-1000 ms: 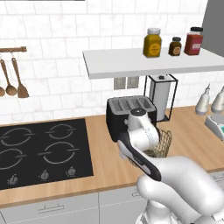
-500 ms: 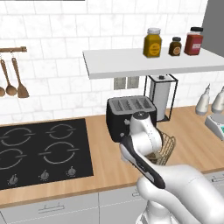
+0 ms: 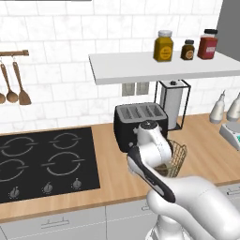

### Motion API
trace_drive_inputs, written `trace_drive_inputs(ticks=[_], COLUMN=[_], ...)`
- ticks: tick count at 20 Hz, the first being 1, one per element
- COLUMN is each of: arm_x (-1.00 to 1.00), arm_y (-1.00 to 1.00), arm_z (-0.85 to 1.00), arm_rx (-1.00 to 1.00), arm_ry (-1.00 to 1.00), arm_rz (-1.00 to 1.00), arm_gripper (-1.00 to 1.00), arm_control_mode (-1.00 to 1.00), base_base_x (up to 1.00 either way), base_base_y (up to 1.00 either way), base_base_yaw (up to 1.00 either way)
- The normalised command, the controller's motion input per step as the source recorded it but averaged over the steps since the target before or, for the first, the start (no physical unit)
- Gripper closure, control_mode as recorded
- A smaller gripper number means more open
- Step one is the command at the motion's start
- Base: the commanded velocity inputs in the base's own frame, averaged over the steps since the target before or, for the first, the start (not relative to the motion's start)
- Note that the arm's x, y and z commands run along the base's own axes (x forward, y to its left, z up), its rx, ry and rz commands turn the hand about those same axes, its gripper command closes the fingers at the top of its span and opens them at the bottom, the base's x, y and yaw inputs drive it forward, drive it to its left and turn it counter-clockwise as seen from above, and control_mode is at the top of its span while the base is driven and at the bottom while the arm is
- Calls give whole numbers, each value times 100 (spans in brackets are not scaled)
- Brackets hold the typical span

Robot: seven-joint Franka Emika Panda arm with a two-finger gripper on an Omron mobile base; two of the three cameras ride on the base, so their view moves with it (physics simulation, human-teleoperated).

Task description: Open the cabinet, pick up the bread from the cabinet and place it in the basket. Then move the basket to the dining counter.

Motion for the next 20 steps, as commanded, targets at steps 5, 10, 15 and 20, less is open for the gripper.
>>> trace_drive_inputs(ticks=[5, 10, 15, 20], arm_x=[0, -3, 0, -21], arm_y=[-38, -44, -13, -12], arm_z=[-48, -47, -25, 11], arm_rx=[-4, -1, 0, 0], arm_ry=[0, 0, 0, 0], arm_rz=[0, 0, 0, 3], arm_gripper=[100, 100, 100, 100], arm_control_mode=[-100, -100, -100, -100], base_base_x=[0, 0, 0, 0], base_base_y=[0, 0, 0, 0], base_base_yaw=[0, 0, 0, 0])
